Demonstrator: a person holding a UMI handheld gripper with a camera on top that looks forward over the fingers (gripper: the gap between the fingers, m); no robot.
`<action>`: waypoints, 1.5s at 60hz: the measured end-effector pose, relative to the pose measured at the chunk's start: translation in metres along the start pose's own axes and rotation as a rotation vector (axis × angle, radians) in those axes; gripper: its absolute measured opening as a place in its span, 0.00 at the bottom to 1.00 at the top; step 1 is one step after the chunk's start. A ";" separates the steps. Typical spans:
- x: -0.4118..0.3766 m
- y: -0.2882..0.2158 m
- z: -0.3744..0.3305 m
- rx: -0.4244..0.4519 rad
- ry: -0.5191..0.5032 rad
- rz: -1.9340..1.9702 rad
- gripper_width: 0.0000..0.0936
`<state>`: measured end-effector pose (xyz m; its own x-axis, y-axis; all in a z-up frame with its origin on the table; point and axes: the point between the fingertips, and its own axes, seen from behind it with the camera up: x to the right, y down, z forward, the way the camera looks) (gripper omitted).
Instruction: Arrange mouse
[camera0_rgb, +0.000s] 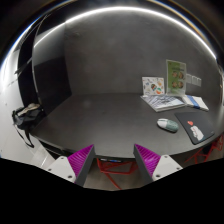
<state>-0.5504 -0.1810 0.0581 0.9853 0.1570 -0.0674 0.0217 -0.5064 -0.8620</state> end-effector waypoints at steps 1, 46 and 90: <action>0.003 0.000 0.000 0.000 0.008 0.001 0.87; 0.274 -0.012 0.119 -0.060 0.090 -0.167 0.85; 0.250 -0.057 0.171 -0.081 -0.109 -0.080 0.44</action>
<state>-0.3348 0.0321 0.0043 0.9557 0.2887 -0.0582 0.1173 -0.5544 -0.8240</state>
